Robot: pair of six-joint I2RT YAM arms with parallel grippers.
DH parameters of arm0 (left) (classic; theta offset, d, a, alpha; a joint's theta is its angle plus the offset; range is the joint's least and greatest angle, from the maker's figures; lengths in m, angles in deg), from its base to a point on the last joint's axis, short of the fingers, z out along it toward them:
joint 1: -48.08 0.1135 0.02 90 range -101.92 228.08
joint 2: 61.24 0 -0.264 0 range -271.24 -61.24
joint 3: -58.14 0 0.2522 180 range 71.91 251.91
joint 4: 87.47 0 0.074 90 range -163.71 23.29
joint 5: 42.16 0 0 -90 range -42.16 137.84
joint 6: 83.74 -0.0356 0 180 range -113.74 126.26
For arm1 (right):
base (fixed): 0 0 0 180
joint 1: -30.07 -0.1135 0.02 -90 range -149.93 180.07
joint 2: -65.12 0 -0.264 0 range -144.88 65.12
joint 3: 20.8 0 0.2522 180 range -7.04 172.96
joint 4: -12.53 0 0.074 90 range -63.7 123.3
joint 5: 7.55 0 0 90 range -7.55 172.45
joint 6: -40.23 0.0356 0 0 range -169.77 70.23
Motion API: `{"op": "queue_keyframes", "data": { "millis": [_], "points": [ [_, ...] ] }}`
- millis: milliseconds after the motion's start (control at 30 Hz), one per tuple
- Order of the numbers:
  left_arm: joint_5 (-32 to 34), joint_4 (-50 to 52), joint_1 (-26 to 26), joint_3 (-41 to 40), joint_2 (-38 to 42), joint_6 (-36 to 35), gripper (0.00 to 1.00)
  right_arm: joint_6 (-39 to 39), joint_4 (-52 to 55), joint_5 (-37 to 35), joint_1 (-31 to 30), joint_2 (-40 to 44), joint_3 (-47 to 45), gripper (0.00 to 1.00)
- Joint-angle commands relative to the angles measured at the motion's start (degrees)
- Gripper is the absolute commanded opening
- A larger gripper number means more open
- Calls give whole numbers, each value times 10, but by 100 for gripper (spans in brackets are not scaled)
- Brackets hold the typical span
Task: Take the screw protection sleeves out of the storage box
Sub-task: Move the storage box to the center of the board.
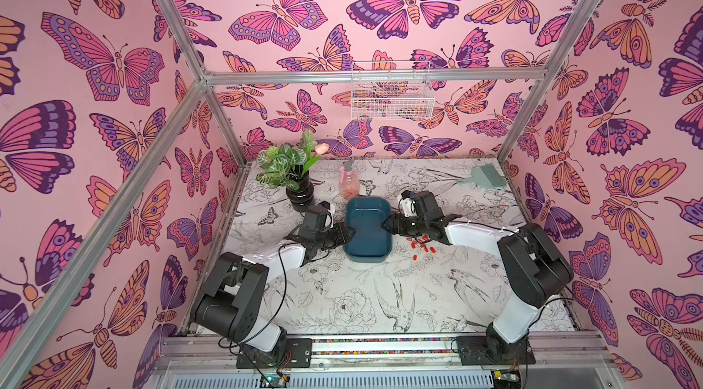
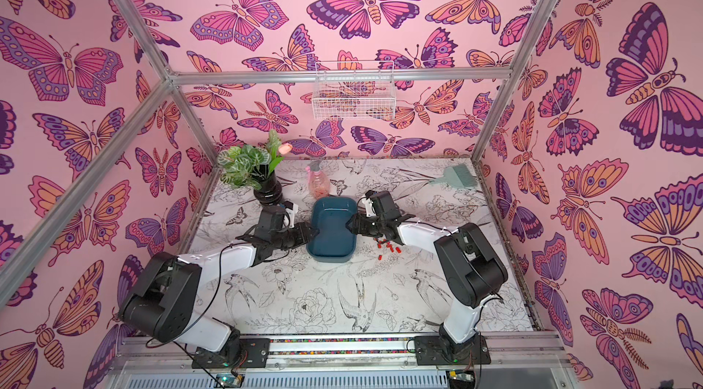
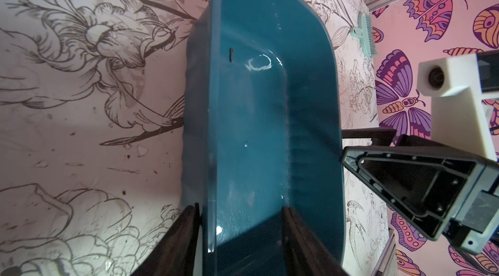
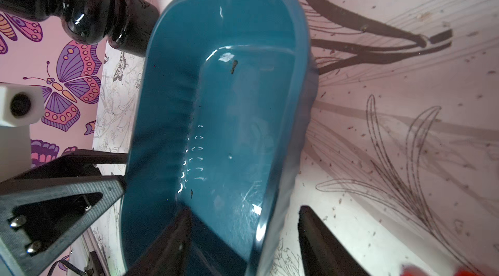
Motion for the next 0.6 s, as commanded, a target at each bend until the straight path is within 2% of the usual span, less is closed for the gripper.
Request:
{"op": "queue_keyframes", "data": {
  "millis": [0, 200, 567],
  "points": [
    [-22, -23, 2, 13, -18, -3, 54, -18, 29, 0, -4, -13, 30, 65],
    [-31, -35, -3, 36, -49, -14, 53, -28, 44, -4, -4, -28, 52, 59],
    [-33, -45, -31, 91, -109, -37, 52, -51, 73, -12, 16, -63, 99, 53]
  ]
}}
